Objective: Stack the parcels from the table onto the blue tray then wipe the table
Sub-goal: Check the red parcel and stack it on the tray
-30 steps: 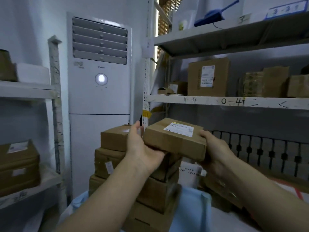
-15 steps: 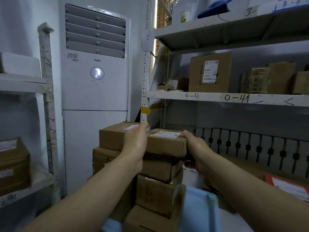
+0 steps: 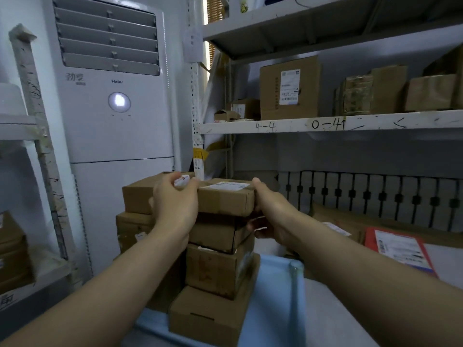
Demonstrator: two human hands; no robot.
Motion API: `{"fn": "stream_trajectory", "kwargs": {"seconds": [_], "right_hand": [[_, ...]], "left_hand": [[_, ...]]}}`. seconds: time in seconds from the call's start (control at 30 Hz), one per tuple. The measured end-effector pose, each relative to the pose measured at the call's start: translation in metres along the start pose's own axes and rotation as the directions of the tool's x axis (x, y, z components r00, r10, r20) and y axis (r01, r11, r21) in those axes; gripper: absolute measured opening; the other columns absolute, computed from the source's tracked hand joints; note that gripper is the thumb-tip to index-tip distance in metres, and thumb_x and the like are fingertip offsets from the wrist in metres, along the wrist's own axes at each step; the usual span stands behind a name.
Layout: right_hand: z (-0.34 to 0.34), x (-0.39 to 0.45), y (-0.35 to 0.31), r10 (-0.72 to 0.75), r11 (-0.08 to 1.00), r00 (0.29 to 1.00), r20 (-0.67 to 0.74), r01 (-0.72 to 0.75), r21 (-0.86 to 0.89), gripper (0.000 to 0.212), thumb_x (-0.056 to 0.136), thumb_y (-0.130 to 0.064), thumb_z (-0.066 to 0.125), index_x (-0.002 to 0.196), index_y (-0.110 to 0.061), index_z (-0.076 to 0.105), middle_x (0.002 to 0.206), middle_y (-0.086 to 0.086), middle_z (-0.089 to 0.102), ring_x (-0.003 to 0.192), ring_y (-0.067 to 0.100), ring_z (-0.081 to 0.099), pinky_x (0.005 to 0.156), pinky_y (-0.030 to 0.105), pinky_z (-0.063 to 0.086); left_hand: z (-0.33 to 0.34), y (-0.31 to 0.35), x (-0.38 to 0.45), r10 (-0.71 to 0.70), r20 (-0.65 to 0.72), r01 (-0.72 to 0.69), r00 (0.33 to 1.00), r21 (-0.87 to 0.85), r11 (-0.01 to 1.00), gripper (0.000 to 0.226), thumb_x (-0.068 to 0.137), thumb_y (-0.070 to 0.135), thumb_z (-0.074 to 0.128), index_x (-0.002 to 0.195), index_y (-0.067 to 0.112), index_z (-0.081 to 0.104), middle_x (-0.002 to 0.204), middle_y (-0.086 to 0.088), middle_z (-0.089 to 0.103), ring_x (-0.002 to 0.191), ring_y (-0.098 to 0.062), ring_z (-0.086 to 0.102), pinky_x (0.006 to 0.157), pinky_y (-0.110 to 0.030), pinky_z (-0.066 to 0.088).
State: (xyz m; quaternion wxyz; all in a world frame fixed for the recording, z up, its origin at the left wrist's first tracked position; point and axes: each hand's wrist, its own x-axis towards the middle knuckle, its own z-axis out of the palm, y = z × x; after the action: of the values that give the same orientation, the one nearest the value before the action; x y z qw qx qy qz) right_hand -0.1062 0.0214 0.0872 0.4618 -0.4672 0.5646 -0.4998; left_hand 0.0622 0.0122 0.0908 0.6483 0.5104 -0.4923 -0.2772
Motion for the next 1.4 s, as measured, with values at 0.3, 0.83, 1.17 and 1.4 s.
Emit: {"fn": "stream_trajectory", "kwargs": {"seconds": [0.3,0.83,1.17,1.4], "right_hand": [[-0.063,-0.050,0.047,-0.007,0.999,0.996,-0.087,0.011,0.053,0.036,0.102,-0.052,0.037,0.101,-0.019,0.052,0.069,0.008,0.062,0.046,0.017,0.051,0.049,0.024,0.036],[-0.268,-0.087,0.147,0.266,0.963,0.799,-0.539,-0.246,0.110,0.081,0.082,-0.070,0.060,0.135,-0.010,0.046,0.114,0.008,0.054,0.110,0.030,0.056,0.096,0.043,0.049],[-0.260,-0.057,0.143,0.289,0.935,0.888,-0.357,-0.183,0.303,0.061,0.085,-0.056,0.066,0.130,-0.015,0.056,0.093,0.007,0.068,0.088,0.022,0.065,0.081,0.041,0.058],[-0.280,-0.085,0.158,0.308,0.937,0.882,-0.355,-0.216,0.276,0.035,0.083,-0.042,0.066,0.104,-0.015,0.067,0.093,0.012,0.067,0.085,0.028,0.065,0.070,0.036,0.055]], "left_hand": [[0.037,0.016,-0.108,0.709,0.041,-0.708,0.704,0.110,0.697,0.014,0.089,0.016,0.059,0.103,0.018,0.058,0.112,0.002,0.052,0.114,-0.011,0.039,0.098,-0.013,0.026],[0.216,-0.057,-0.200,-0.357,0.636,0.341,0.684,0.154,0.927,0.027,0.099,0.036,0.052,0.121,0.023,0.060,0.116,0.006,0.062,0.116,-0.019,0.055,0.104,-0.037,0.042],[0.246,-0.059,-0.193,-0.574,0.664,0.734,0.480,0.054,0.677,0.069,0.094,0.052,0.052,0.145,0.008,0.041,0.145,-0.015,0.048,0.128,-0.034,0.051,0.108,-0.044,0.039],[0.241,-0.062,-0.209,-0.613,0.677,0.721,0.407,0.174,0.671,0.065,0.092,0.057,0.052,0.136,0.009,0.052,0.130,-0.015,0.057,0.114,-0.033,0.058,0.101,-0.042,0.045]]}}
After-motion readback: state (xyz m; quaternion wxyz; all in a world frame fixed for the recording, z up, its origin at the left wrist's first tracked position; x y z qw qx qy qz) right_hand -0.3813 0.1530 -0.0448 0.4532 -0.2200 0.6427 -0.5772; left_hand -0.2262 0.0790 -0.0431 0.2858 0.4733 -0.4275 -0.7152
